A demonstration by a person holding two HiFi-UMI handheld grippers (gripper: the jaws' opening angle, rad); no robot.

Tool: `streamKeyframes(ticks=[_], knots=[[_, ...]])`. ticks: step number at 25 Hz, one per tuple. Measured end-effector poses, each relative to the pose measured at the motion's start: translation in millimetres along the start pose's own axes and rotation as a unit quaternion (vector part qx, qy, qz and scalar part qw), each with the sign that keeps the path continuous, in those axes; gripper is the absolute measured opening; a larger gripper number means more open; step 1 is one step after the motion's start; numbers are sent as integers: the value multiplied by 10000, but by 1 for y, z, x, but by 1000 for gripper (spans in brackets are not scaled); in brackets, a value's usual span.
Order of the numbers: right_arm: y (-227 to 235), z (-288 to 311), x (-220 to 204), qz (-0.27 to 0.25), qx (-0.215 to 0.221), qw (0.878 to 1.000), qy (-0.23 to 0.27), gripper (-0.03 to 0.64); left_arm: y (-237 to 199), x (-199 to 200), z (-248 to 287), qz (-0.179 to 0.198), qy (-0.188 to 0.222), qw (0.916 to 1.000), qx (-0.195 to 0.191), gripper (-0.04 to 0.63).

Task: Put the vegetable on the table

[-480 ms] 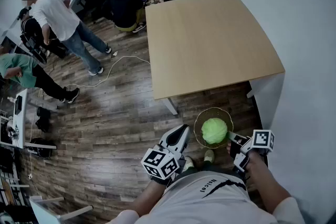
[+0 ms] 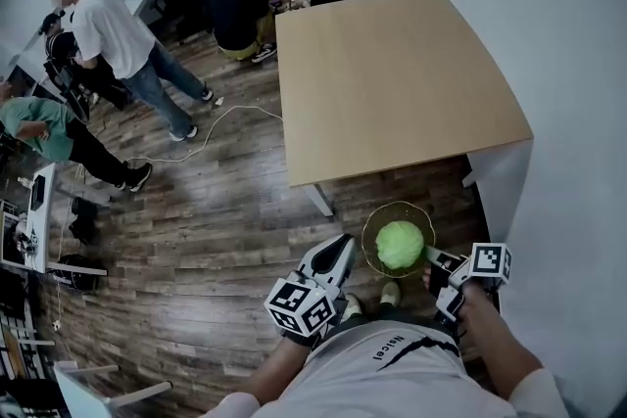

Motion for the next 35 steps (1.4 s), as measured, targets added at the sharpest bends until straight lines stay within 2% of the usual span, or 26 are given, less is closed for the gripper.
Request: streamKeyframes(ticks=[17, 25, 35], knots=[[15, -14, 21, -86, -55, 9999, 26, 31, 17, -13, 9, 131, 38, 9998, 137, 37], [28, -23, 44, -53, -163, 9998, -36, 31, 32, -18, 32, 279, 72, 9994, 201, 37], [36, -27, 76, -139, -80, 9998, -84, 31, 52, -16, 64, 302, 187, 9991, 238, 37]])
Point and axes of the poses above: the fingertips, and each gripper's own axes: z forward along the fingers, y to its right, x out of its top, the point moved 4 cm from there along -z, backward along the fingers, and after that the axes turned 13 degrees about x, right-handed, at the moved point
